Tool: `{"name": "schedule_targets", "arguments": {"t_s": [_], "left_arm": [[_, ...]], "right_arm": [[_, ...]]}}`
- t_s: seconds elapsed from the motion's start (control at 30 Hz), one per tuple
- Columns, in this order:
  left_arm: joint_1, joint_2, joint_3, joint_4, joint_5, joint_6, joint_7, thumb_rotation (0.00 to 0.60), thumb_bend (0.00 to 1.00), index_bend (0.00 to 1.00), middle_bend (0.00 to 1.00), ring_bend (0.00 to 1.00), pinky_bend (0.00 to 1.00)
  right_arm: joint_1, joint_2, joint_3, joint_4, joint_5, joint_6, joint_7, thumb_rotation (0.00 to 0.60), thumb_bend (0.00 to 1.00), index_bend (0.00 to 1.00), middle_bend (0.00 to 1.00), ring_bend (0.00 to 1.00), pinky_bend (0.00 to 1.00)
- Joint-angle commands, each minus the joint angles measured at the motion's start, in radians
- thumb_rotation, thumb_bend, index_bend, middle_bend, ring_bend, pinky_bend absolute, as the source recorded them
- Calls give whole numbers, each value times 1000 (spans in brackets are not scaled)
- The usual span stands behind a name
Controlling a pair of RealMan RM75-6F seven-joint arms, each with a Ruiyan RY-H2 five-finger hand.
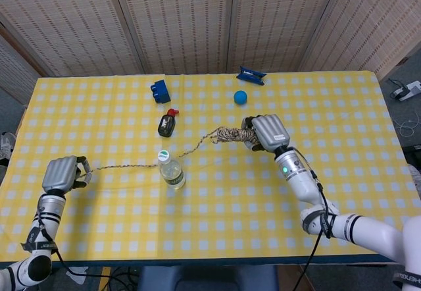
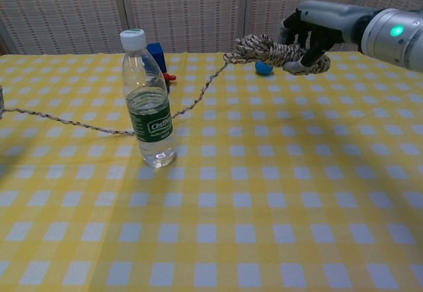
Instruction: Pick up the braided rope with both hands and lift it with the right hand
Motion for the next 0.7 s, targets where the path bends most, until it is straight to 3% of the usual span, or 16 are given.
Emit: {"name": "schedule_targets", "arguments": {"t_s": [0.03, 0.4, 0.7], "left_arm": [[19, 73, -53, -7, 49, 5, -101, 600, 397, 736, 1000, 1000, 1000], [57, 150, -161, 47, 208, 131, -356, 600, 397, 742, 1000, 1000, 1000], [59, 212, -187, -14, 378, 193, -473, 600, 397, 741, 1000, 1000, 1000]], "right_arm": [[17, -4, 23, -16, -6, 16, 0, 600, 448, 659, 616, 464, 491], [110, -65, 116, -49, 7, 70, -44, 600, 473, 663, 617, 466, 492], [199, -131, 169, -26, 61, 76, -95, 600, 478, 670, 621, 467, 492]]}}
